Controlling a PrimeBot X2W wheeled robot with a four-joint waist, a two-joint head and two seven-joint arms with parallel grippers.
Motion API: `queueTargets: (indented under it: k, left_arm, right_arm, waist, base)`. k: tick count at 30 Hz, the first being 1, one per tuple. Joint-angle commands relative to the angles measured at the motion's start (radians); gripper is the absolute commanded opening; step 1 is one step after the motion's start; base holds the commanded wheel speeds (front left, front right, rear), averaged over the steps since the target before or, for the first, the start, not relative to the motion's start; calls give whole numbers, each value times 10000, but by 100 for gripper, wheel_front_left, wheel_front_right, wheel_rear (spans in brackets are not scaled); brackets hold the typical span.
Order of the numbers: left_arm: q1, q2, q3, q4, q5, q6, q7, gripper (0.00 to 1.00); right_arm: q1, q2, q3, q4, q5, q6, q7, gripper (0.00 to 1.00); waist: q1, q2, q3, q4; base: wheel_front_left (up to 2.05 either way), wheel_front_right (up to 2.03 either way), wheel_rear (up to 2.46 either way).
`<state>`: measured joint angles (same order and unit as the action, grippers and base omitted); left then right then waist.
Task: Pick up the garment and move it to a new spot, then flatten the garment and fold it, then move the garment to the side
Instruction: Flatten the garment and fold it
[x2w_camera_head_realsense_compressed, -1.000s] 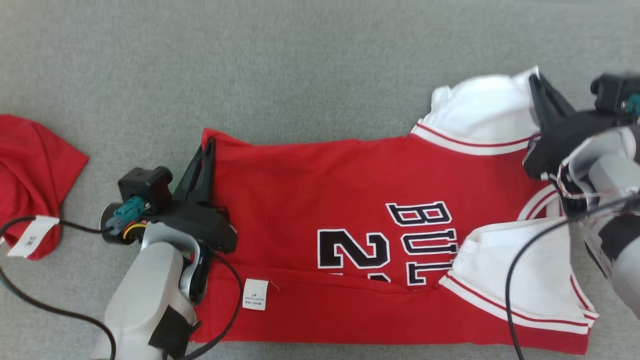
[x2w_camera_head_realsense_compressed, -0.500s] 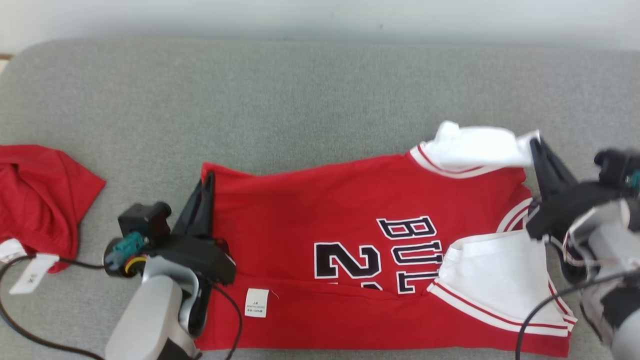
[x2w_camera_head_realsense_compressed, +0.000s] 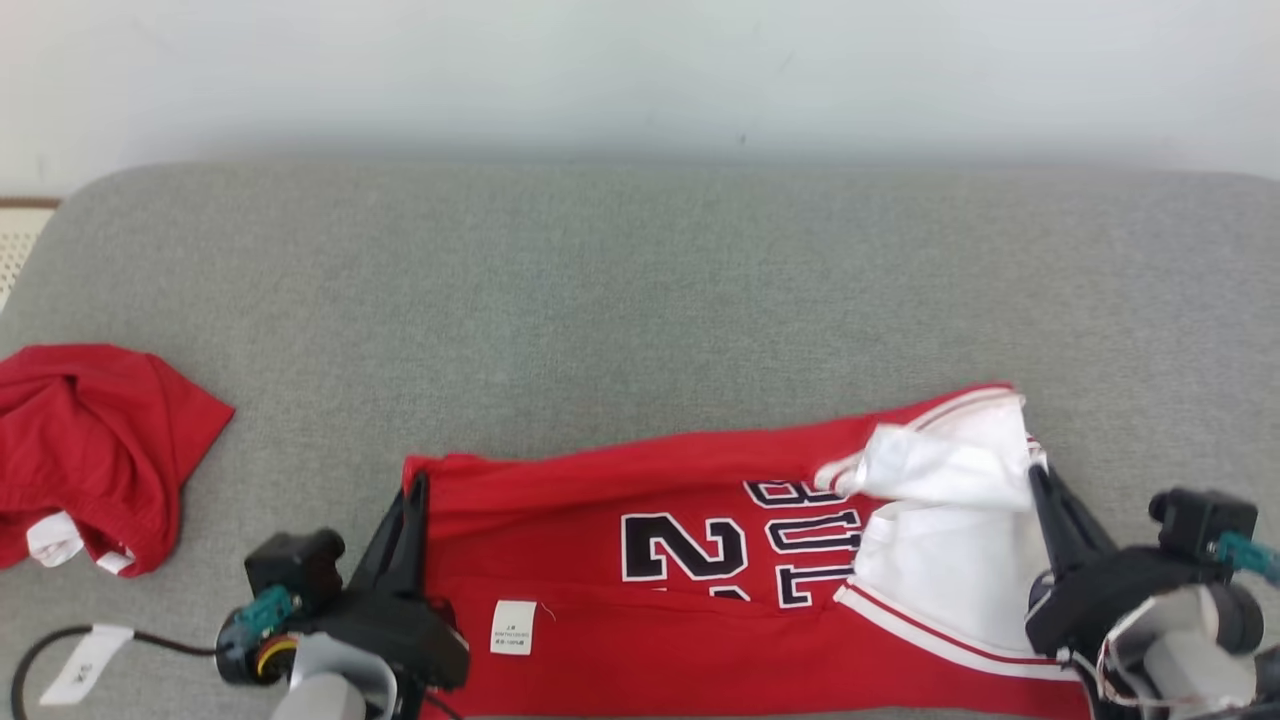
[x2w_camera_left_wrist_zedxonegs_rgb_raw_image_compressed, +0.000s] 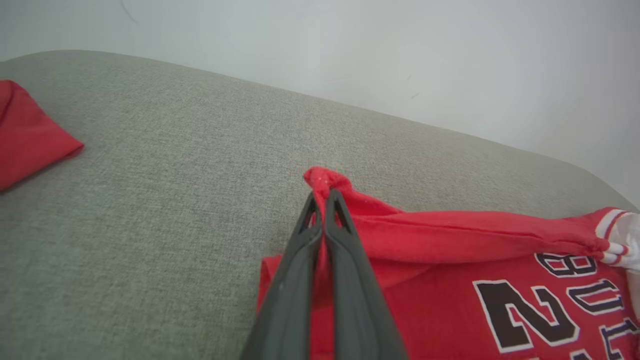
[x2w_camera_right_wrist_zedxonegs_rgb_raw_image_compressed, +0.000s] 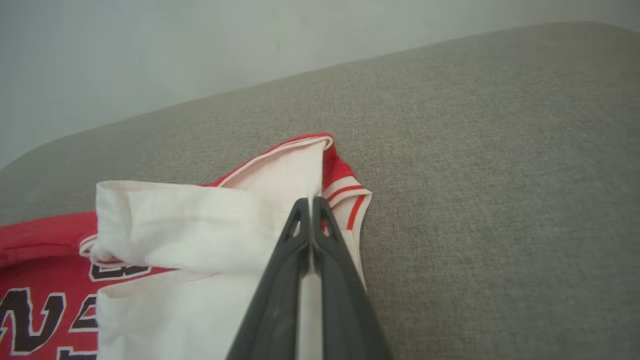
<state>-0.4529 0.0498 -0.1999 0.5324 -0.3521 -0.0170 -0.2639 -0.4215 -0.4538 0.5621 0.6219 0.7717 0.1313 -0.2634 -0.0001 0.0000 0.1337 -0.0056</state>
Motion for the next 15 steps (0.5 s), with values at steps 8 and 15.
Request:
queueTargets:
  k: [8,15]
  left_arm:
    - [932,29,331,-251,-164,40,-8,0]
    - [1314,24,510,-230,-195,68,-8,0]
  right_arm:
    - [896,381,-540,-230,-194,-12,-5,0]
    - [1307,506,-749,-371,-290,-14,-5,0]
  waist:
    - [1,0,-396,-259]
    - [1,0,-573,-289]
  base:
    - [0,0,0]
    - [0,0,0]
